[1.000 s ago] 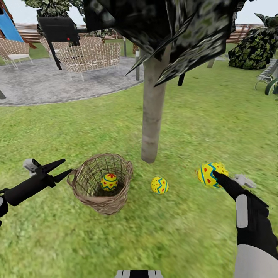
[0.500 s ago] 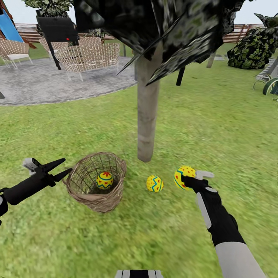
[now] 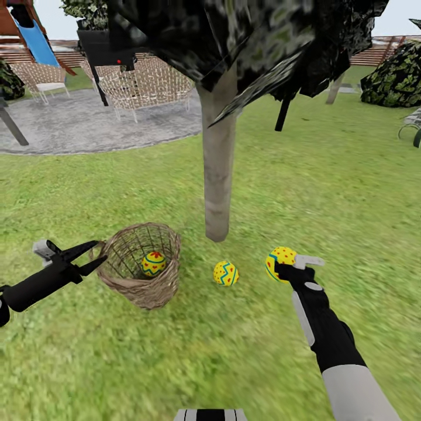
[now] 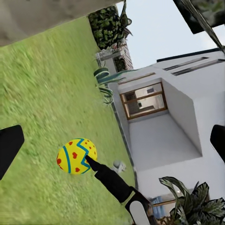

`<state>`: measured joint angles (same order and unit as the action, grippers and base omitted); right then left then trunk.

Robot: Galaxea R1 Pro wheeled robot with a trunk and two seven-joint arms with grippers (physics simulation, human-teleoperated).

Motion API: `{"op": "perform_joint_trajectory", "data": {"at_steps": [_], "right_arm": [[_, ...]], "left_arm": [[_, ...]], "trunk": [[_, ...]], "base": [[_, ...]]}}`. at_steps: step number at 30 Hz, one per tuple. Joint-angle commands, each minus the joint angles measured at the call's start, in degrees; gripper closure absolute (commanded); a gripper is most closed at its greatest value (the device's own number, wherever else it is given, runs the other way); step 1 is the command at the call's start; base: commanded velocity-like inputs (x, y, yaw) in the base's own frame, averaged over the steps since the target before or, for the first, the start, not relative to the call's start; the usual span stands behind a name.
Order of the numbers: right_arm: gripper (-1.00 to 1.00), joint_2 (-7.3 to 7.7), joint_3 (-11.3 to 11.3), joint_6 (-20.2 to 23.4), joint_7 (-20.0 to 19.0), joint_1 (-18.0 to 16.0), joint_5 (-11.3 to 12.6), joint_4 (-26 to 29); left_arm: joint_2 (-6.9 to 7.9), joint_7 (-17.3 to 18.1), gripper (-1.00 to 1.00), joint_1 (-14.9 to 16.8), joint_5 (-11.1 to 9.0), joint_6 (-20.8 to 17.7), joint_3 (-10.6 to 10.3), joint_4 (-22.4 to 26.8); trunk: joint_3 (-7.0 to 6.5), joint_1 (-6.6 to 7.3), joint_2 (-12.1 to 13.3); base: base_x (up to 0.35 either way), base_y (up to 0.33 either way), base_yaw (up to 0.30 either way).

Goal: Take the three Easter eggs out of the wicker basket on the lawn in the garden, then place them on the lawn next to a single tree (choose any tree) so that all three eggs are next to the same tree and none are left in the basket.

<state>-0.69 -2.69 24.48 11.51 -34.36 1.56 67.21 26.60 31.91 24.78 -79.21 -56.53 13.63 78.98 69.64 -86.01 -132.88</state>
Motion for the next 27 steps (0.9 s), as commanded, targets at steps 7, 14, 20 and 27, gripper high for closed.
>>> {"op": "perform_joint_trajectory", "data": {"at_steps": [7, 14, 20, 27], "right_arm": [[1.0, -2.32, 2.25, 0.67, -0.28, -0.91, 0.45, 0.41], [1.0, -3.97, 4.53, 0.74, -0.1, -0.8, 0.12, 2.66], [1.0, -4.09, 8.65, 0.8, 10.73, -1.08, 0.06, 2.19], [1.0, -4.09, 8.76, -1.29, 14.15, -10.73, -0.16, -18.79]], "left_arm": [[-0.12, 2.5, -1.0, -1.19, -1.76, -0.44, 2.29, 1.42], [-0.32, 3.6, -1.0, -1.23, -1.83, -0.52, 4.53, 2.75], [-0.47, 3.52, -1.0, -1.23, -1.83, -0.52, 10.63, 2.76], [-0.74, 3.51, -1.0, -1.23, -1.74, -0.59, 10.46, 2.76]], "trunk": [[0.04, 0.0, -0.01], [0.04, 0.0, -0.01], [0.04, 0.0, -0.01], [0.04, 0.0, -0.01]], "base": [[-0.135, -0.178, 0.0], [-0.204, -0.285, 0.12], [-0.115, -0.328, 0.291], [-0.022, -0.348, 0.293]]}}
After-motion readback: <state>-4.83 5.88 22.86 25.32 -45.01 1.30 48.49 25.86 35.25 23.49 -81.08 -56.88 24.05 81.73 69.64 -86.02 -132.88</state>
